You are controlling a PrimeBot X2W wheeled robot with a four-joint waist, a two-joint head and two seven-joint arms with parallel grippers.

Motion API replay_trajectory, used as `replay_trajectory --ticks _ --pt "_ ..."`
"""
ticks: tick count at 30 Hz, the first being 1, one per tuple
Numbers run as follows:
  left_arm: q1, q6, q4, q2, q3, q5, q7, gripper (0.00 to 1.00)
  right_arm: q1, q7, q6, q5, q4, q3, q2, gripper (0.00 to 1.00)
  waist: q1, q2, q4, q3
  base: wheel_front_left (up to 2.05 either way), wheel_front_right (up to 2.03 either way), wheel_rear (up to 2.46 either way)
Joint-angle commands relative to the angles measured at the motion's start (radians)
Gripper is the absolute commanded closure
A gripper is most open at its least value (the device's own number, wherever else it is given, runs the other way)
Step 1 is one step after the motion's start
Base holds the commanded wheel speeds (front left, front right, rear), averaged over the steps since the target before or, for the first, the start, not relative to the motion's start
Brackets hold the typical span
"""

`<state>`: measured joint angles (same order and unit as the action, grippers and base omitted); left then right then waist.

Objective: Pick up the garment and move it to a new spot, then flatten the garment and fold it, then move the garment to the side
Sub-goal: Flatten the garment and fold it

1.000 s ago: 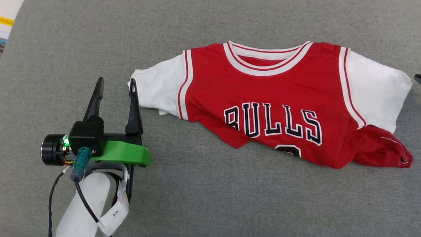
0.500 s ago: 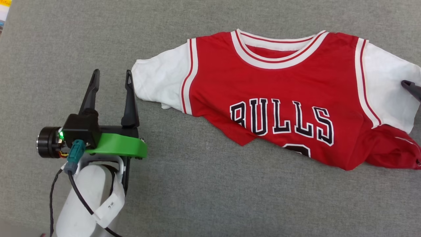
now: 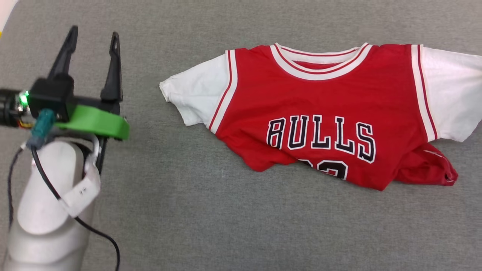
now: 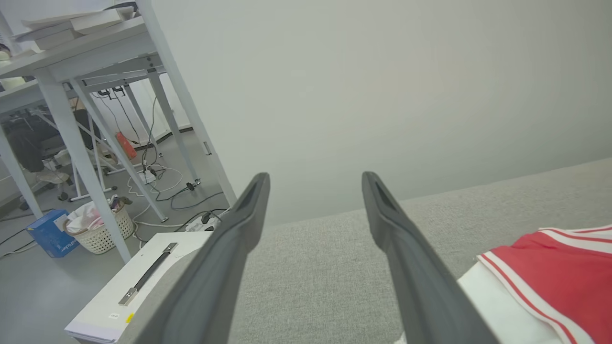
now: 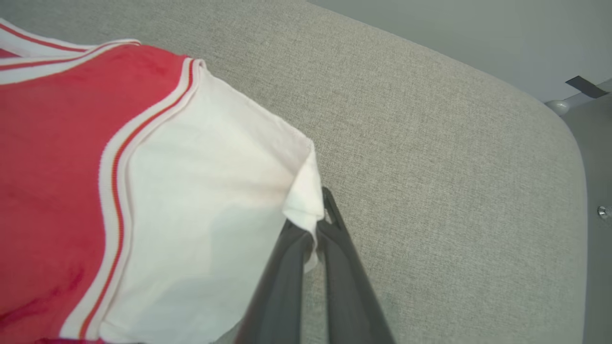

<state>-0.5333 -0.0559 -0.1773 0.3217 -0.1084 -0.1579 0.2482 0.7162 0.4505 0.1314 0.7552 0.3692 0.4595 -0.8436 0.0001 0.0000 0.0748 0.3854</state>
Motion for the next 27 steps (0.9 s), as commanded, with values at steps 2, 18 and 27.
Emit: replay_trajectory --ticks 2,18,27 --pt "-0.079 -0.030 -0.022 0.031 -0.022 0.003 -0.032 0.00 -0.027 -0.016 -0.001 0.009 -0.016 -0.003 -0.010 1.00 -0.0001 0.0000 -0.027 -0.008 0.00 0.00 0.00" --pt "-0.570 -0.075 -0.256 0.271 -0.585 -0.561 -0.795 0.00 -0.047 -0.021 -0.001 -0.010 -0.098 -0.015 0.034 1.00 -0.0001 0.0000 -0.110 0.058 0.00 0.00 0.00" --pt "-0.648 -0.075 -0.285 0.350 -0.780 -0.733 -0.995 0.00 -0.008 -0.009 -0.001 -0.014 -0.121 0.000 0.047 1.00 -0.0001 0.0000 -0.133 0.107 0.00 0.00 0.00"
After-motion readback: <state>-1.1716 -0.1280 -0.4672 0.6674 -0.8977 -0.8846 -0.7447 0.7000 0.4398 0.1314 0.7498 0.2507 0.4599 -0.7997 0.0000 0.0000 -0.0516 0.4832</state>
